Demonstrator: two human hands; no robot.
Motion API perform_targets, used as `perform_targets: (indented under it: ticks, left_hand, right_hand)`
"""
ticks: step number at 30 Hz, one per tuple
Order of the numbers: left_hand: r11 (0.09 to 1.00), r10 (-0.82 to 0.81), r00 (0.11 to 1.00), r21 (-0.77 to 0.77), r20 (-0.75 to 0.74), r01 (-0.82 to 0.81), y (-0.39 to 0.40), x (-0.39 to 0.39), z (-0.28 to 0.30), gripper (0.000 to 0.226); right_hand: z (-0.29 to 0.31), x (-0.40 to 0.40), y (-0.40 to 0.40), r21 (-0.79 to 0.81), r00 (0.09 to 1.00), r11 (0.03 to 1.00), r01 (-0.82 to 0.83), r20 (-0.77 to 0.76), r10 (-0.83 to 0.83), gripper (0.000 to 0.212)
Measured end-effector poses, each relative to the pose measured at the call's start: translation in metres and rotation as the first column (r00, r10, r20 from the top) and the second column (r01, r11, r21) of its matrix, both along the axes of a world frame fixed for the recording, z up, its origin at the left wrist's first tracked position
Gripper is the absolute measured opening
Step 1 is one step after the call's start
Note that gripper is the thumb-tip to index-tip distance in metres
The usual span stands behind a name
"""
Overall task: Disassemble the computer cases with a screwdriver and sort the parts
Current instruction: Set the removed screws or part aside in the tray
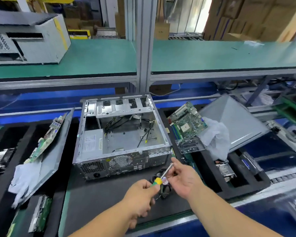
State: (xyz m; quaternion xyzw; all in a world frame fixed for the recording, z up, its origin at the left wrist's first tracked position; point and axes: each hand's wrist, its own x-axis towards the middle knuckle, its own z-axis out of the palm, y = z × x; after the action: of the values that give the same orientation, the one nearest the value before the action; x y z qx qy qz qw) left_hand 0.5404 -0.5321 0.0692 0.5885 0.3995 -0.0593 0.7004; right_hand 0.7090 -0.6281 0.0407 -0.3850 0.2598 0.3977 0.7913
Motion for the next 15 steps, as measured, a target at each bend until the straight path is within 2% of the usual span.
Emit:
perform_targets:
  ticks: [5, 8, 10, 12, 14, 15]
  left_hand:
    - [0.992, -0.061, 0.994, -0.102, 0.086, 0.07, -0.008, 0.025, 0.014, 0.024]
    - [0.984, -0.057, 0.991, -0.159, 0.12, 0.076, -0.012, 0.04, 0.022, 0.018]
    - [0.978, -0.042, 0.989, -0.199, 0.141, 0.069, -0.013, 0.052, 0.028, 0.014]
    - [0.969, -0.008, 0.985, -0.242, 0.172, 0.05, -0.013, 0.066, 0.033, 0.009]
    - [0.956, 0.034, 0.979, -0.292, 0.202, 0.027, -0.013, 0.082, 0.038, 0.01]
    - [0.95, 0.055, 0.975, -0.313, 0.215, 0.015, -0.013, 0.09, 0.041, 0.013]
  right_hand:
    - [0.016, 0.03, -0.027, -0.022, 0.992, 0.992, 0.124, 0.0, -0.124, 0.035]
    - [0.026, 0.054, -0.039, -0.053, 0.994, 0.994, 0.1, 0.056, -0.097, 0.038]
    - [0.03, 0.073, -0.04, -0.167, 0.991, 0.986, -0.001, 0.134, 0.024, 0.04]
    - [0.031, 0.092, -0.036, -0.378, 0.947, 0.919, -0.114, 0.237, 0.215, 0.037]
    - [0.03, 0.114, -0.032, -0.603, 0.828, 0.774, -0.193, 0.324, 0.458, 0.036]
    - [0.03, 0.127, -0.031, -0.702, 0.732, 0.679, -0.216, 0.344, 0.588, 0.036]
